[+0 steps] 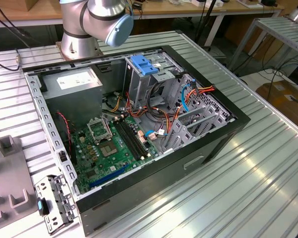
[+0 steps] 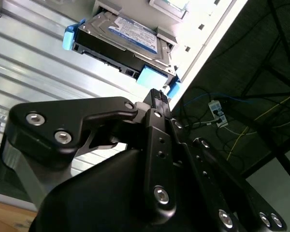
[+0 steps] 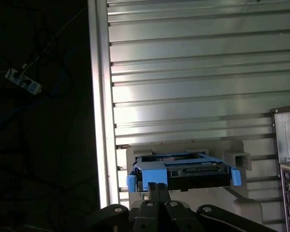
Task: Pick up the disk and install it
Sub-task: 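Pick up the disk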
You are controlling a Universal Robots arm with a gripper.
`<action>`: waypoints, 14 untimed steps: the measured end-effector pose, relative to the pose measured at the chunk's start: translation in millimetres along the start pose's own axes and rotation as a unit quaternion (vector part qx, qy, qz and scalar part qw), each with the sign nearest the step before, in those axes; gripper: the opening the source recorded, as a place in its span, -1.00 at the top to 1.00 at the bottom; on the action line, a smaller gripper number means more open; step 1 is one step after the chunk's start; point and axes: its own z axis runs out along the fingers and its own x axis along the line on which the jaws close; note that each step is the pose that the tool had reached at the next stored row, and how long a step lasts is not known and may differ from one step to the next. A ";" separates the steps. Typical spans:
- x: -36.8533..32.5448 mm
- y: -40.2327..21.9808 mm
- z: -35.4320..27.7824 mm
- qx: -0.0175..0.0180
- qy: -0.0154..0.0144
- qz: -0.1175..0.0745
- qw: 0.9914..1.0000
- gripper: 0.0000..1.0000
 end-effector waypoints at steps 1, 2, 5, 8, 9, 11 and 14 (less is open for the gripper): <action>0.0 0.0 0.0 0.000 0.000 0.000 1.000 0.79; 0.1 0.0 0.0 0.000 0.000 -0.004 1.000 0.79; 0.1 0.0 0.0 0.000 0.002 -0.042 0.999 0.79; 0.1 0.0 0.0 0.000 0.003 -0.071 0.997 0.79; 0.1 0.0 0.0 0.000 0.003 -0.081 0.997 0.79; 0.0 0.0 0.1 0.000 0.004 -0.099 0.995 0.79; 0.0 0.0 0.2 0.000 0.006 -0.131 0.991 0.79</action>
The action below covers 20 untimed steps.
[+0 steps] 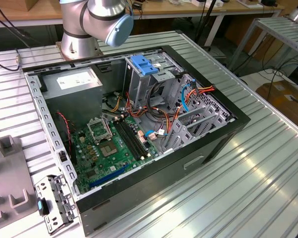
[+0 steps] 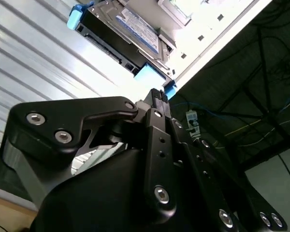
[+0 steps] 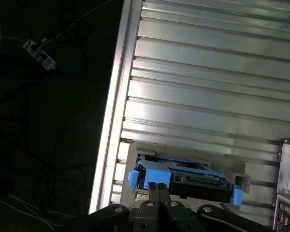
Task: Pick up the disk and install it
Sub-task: 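Pick up the disk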
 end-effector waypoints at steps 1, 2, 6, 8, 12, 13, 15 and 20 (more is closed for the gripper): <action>0.0 0.0 0.0 0.000 0.000 -0.010 1.000 0.79; 0.0 0.0 0.1 0.000 0.001 -0.025 1.000 0.79; 0.0 0.0 0.1 0.000 0.003 -0.068 0.998 0.79; 0.0 0.0 0.2 0.000 0.004 -0.088 0.996 0.79; 0.0 0.0 0.3 0.000 0.006 -0.136 0.991 0.79; 0.0 0.0 0.3 0.000 0.007 -0.155 0.988 0.79; 0.0 0.0 0.4 0.000 0.008 -0.185 0.983 0.79; 0.0 0.0 0.8 0.000 0.011 -0.253 0.967 0.79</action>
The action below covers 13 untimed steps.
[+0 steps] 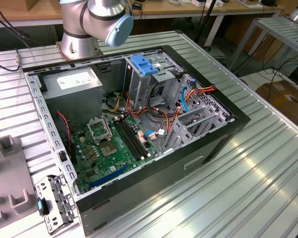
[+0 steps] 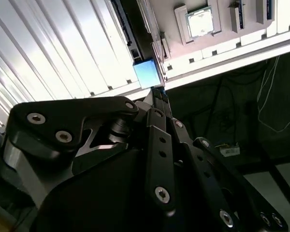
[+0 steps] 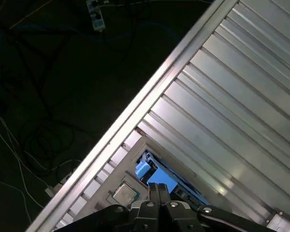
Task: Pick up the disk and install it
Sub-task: 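Pick up the disk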
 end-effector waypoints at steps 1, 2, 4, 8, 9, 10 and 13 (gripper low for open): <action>0.0 0.0 0.0 0.000 0.000 -0.010 1.000 0.79; 0.0 0.0 0.0 0.000 0.001 -0.019 1.000 0.79; 0.0 0.0 0.1 0.000 0.002 -0.037 0.999 0.79; 0.0 0.0 0.4 0.000 0.003 -0.080 0.997 0.79; 0.0 0.0 0.4 0.000 0.004 -0.094 0.996 0.79; 0.0 0.0 0.4 0.000 0.005 -0.104 0.995 0.79; 0.0 0.0 0.7 0.000 0.006 -0.137 0.991 0.79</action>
